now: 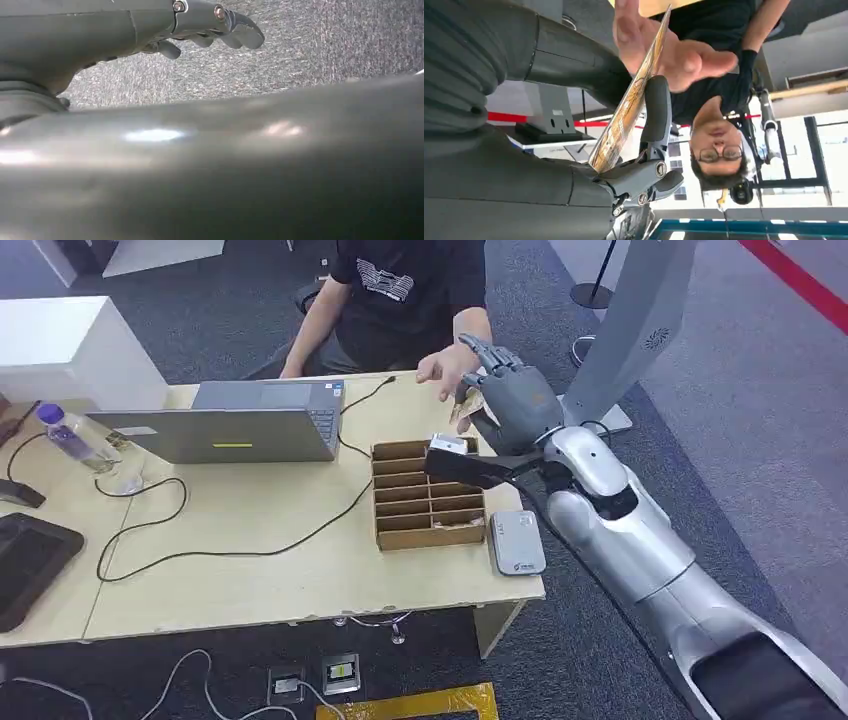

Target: Pass the card to the sensor for recognition and then transmit it.

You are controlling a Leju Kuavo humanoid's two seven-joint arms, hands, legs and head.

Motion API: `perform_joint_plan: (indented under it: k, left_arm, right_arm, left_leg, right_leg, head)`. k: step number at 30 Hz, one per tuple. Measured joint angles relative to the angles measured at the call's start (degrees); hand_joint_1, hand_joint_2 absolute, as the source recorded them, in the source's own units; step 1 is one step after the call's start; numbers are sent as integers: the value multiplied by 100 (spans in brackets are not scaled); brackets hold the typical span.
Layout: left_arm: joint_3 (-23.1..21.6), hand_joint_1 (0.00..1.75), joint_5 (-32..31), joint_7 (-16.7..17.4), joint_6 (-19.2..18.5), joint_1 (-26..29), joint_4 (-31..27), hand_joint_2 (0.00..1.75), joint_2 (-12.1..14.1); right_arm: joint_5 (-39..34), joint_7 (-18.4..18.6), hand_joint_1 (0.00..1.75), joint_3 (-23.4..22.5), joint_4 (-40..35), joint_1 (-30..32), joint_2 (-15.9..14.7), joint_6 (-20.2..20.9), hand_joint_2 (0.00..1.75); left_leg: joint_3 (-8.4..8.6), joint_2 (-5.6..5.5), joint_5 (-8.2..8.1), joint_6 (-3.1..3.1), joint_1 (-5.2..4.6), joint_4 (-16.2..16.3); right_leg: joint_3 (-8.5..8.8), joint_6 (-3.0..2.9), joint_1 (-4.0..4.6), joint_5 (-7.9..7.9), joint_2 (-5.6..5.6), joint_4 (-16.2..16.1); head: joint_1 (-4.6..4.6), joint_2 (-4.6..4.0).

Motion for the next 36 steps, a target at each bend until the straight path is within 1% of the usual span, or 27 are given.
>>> perform_joint_plan:
  k: [5,8,13,14,15,18,22,23,26,27,32,34,36]
  left_arm:
    - [0,0,-13,26,-33,-20,0,0,-7]
    - [-2,0,-11,46,-50,-58,0,0,-15]
    - [-17,0,-9,77,-54,-61,0,0,-17]
    - [-33,0,-9,79,-55,-59,0,0,-17]
    - [-48,0,-9,81,-55,-58,0,0,-15]
    - [-94,0,-9,85,-55,-59,0,0,-15]
    - [-107,0,-9,105,-55,-58,0,0,-15]
    - [-111,0,-9,109,-55,-59,0,0,-15]
    - [-122,0,-9,116,-59,-57,0,0,-17]
    - [-125,0,-9,116,-59,-57,0,0,-15]
    - [-125,0,18,116,-48,-48,0,0,-13]
    - [-125,0,55,114,-50,-43,0,0,-13]
    - [-125,0,96,109,-48,-22,0,0,-11]
  right_arm:
    - [22,-18,175,35,412,-72,215,-61,175]
    - [81,-59,175,79,772,-144,383,-181,175]
    - [96,-171,175,109,1326,-244,568,-260,175]
    - [98,-173,108,120,1405,-260,590,-275,175]
    - [98,-177,0,129,1467,-279,604,-291,175]
    - [96,-199,0,140,1779,-315,689,-376,175]
    - [96,-223,0,146,1972,-315,722,-551,175]
    - [83,-230,0,149,2011,-315,732,-544,0]
    - [-11,-236,0,166,2094,-313,732,-481,0]
    - [-39,-236,0,166,2110,-313,732,-474,175]
    - [-229,-210,0,166,2120,-302,732,-461,175]
    - [-420,-61,0,151,2059,-265,715,-393,175]
    - [-643,178,0,96,1864,-137,625,-297,175]
  left_leg:
    - [-2,0,0,0,0,0]
    - [-1,0,0,0,0,0]
    - [-1,0,0,-1,0,0]
    - [-1,0,0,-1,0,0]
    - [-1,0,0,-1,0,0]
    - [-1,1,0,0,0,0]
    - [-2,1,0,0,0,0]
    - [-1,1,0,0,0,0]
    - [-1,1,0,0,0,0]
    - [-1,1,0,0,0,1]
    - [2,1,0,-1,0,1]
    - [4,3,0,-1,0,1]
    - [5,3,0,-1,0,1]
  right_leg:
    - [-3,0,0,0,6,0]
    - [-3,0,0,0,4,0]
    - [-3,0,0,0,3,0]
    - [-3,0,0,0,2,0]
    - [-3,0,0,0,3,0]
    - [-3,0,0,0,4,-1]
    - [-4,0,0,0,5,-1]
    - [-4,0,0,0,5,-1]
    - [-5,0,0,0,4,-1]
    - [-5,0,0,0,5,-1]
    - [-5,0,0,0,7,0]
    - [-4,0,0,0,7,-1]
    - [-4,0,0,0,7,-1]
  head:
    - [2,0]
    - [2,0]
    - [2,0]
    - [2,0]
    - [2,0]
    - [2,0]
    - [2,0]
    - [2,0]
    - [2,0]
    - [2,0]
    - [2,0]
    - [2,0]
    - [2,0]
